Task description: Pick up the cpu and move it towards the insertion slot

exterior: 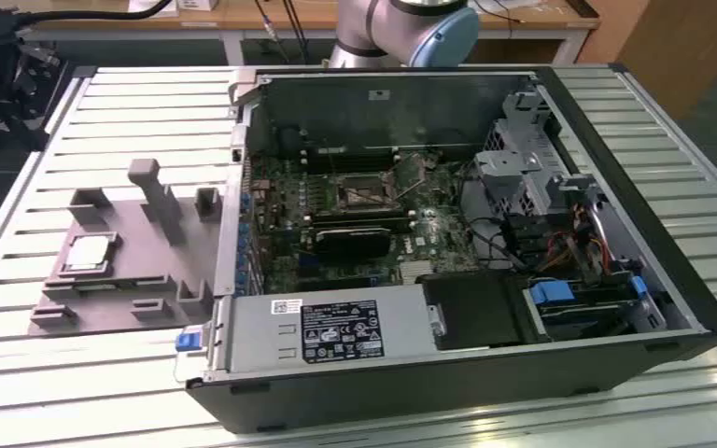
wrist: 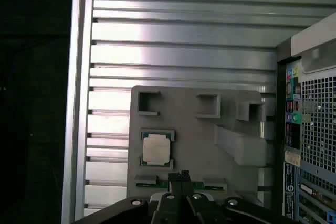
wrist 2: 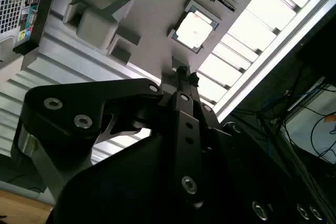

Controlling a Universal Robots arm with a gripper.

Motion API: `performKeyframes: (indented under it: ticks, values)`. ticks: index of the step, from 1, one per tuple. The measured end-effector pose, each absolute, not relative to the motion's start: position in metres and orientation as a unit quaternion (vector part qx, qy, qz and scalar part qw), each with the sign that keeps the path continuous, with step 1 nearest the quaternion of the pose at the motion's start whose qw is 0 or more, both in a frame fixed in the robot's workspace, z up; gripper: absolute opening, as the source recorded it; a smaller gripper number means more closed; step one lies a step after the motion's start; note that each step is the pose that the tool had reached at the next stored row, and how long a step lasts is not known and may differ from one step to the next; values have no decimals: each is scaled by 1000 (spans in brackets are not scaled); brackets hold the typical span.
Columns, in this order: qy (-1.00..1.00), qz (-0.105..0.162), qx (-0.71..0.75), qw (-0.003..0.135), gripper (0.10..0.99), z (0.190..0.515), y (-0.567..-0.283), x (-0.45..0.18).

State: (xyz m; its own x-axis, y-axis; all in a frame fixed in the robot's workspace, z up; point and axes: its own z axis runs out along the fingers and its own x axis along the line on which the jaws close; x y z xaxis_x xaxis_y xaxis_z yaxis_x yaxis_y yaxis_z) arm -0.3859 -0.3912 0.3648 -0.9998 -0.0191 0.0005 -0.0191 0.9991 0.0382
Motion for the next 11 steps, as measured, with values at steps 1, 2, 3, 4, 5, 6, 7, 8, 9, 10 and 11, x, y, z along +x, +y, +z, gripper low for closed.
performKeyframes:
  ticks: [1, 2, 3, 4, 5, 6, 7, 8, 9, 10, 11]
  values:
    - [-1000, -19, 10, 0, 102, 365, -391, -386]
    - [-1000, -19, 10, 0, 102, 365, -391, -386]
    - [-1000, -19, 10, 0, 102, 365, -391, -386]
    - [-1000, -19, 10, 0, 102, 365, -391, -386]
    - [-1000, -19, 10, 0, 102, 365, -391, -386]
    - [-1000, -19, 10, 0, 102, 365, -391, -386]
    - [-1000, -19, 10, 0, 102, 365, -391, -386]
    - [-1000, -19, 10, 0, 102, 365, -391, -386]
    - [-1000, -19, 10, 0, 102, 365, -391, -386]
    - [-1000, -19, 10, 0, 102, 365, -391, -386]
    - [-1000, -19, 10, 0, 102, 365, -391, -386]
